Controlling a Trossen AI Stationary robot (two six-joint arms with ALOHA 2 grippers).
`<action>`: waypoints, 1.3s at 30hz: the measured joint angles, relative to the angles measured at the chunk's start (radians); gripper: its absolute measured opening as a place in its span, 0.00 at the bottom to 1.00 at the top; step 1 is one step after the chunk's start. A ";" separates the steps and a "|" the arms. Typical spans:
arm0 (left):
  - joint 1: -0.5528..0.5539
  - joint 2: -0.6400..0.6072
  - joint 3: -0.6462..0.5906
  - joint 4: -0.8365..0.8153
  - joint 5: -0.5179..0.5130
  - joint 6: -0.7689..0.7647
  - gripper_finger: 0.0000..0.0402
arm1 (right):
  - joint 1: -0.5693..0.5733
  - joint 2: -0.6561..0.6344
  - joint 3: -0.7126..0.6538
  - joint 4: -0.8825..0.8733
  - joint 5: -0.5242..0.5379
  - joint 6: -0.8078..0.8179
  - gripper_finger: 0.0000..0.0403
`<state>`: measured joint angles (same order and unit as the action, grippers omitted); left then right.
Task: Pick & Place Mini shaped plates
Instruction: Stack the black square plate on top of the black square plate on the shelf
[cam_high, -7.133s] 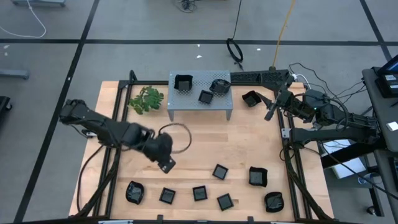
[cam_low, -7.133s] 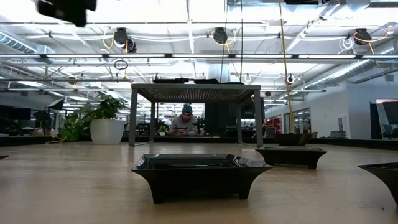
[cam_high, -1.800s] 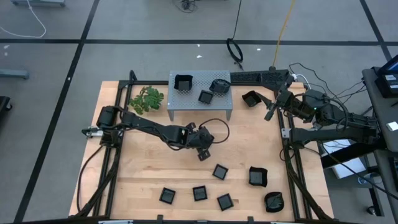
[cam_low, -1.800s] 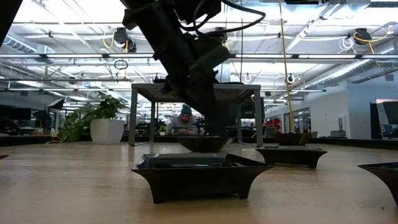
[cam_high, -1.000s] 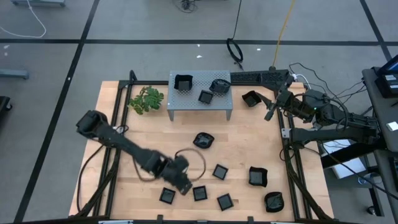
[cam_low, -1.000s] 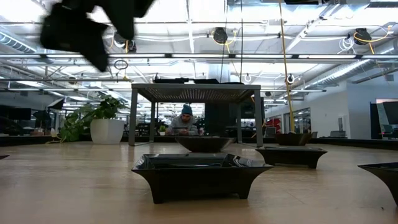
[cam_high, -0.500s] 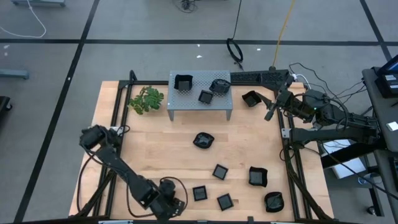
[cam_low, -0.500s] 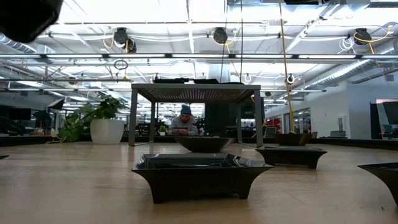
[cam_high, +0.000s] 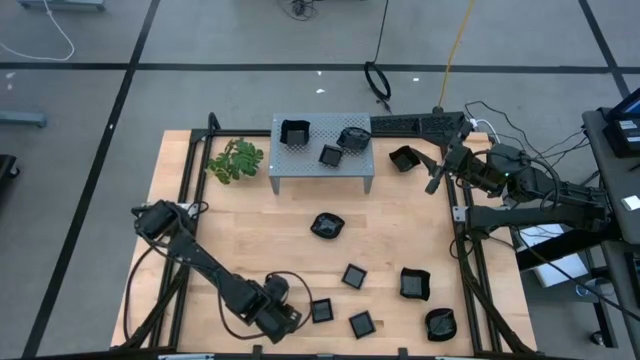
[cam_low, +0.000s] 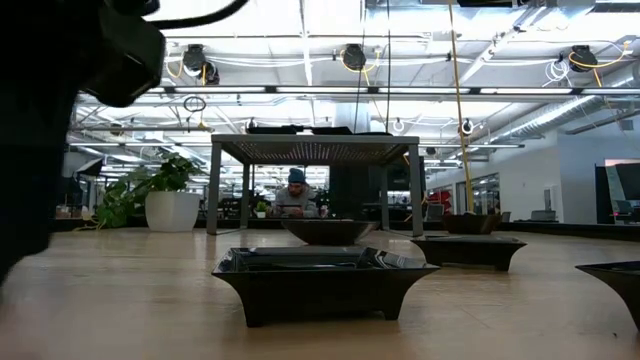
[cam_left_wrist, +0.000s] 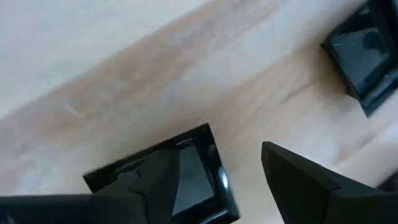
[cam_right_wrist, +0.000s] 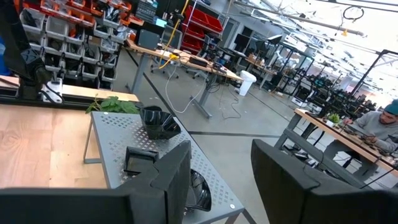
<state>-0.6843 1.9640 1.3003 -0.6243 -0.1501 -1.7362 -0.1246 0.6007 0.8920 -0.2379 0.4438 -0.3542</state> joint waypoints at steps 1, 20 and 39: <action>0.006 0.000 0.000 -0.008 0.000 0.011 0.57 | 0.000 0.000 0.000 0.000 0.000 0.000 0.39; 0.142 0.000 0.000 -0.053 -0.033 0.303 0.29 | 0.000 0.000 0.000 0.000 0.000 0.000 0.39; 0.330 -0.036 0.001 0.071 0.069 0.657 0.14 | 0.000 0.000 0.000 0.000 0.000 0.000 0.39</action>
<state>-0.3541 1.9279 1.3010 -0.5531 -0.0810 -1.0787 -0.1246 0.6010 0.8917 -0.2378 0.4438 -0.3546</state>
